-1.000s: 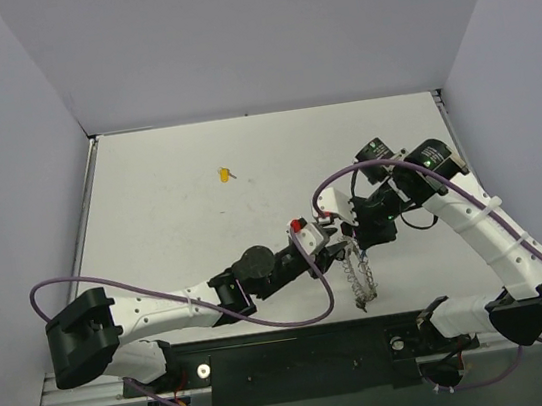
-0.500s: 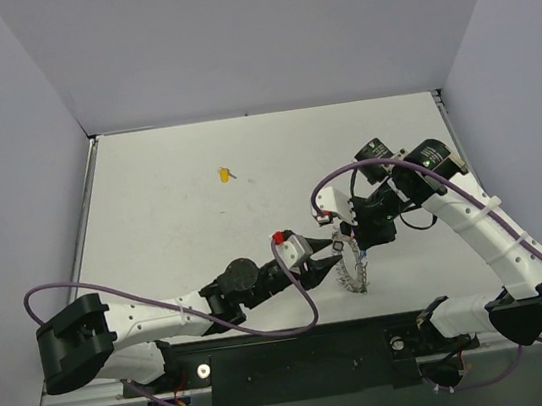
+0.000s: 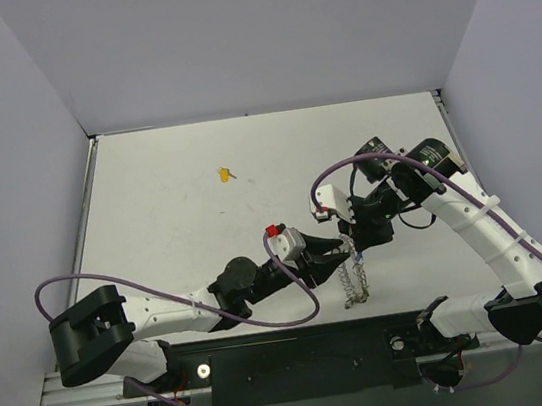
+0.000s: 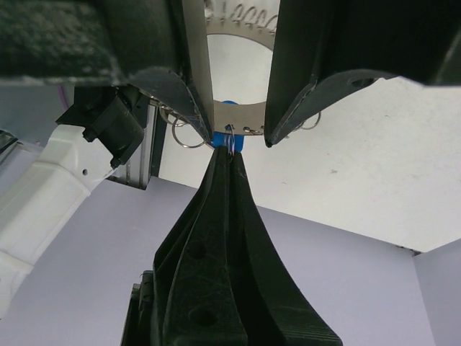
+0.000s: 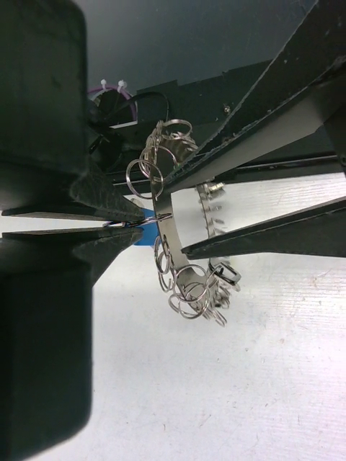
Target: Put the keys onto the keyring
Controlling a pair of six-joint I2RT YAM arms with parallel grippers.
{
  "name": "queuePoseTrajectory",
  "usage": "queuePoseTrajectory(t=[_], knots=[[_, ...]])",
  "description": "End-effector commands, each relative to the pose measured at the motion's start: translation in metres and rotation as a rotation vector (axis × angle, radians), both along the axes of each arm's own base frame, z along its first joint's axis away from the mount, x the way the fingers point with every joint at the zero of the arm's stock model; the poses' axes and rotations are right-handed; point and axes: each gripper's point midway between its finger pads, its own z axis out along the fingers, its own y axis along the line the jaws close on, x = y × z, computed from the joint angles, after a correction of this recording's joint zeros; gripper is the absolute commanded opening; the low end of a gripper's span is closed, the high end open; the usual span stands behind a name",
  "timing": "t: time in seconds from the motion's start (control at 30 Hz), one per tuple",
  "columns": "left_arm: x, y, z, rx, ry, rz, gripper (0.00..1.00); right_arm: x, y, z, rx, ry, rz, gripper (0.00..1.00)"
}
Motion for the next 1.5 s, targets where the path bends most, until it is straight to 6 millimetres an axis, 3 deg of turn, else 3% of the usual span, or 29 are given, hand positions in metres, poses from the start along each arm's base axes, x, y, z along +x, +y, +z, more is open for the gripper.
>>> queuePoseTrajectory(t=[0.0,0.23,1.07,1.33,1.43,1.47], knots=[[-0.005,-0.002,0.035,-0.140,0.007,-0.062,0.43,-0.006,0.004,0.001,0.034,0.040,-0.008,0.00],[-0.003,-0.008,0.036,-0.141,0.016,-0.089,0.34,-0.007,0.006,0.000,0.042,0.043,-0.008,0.00],[0.003,-0.011,0.013,-0.027,0.033,-0.088,0.30,-0.008,0.008,0.005,0.064,0.049,-0.015,0.00],[0.004,-0.011,0.016,-0.027,0.027,-0.103,0.16,-0.011,0.009,0.004,0.074,0.062,-0.012,0.00],[0.002,-0.012,0.023,-0.049,0.024,-0.128,0.00,-0.011,0.010,0.003,0.076,0.069,-0.011,0.00],[0.000,-0.013,0.023,-0.051,0.024,-0.139,0.00,-0.012,0.010,0.003,0.080,0.068,-0.010,0.00]])
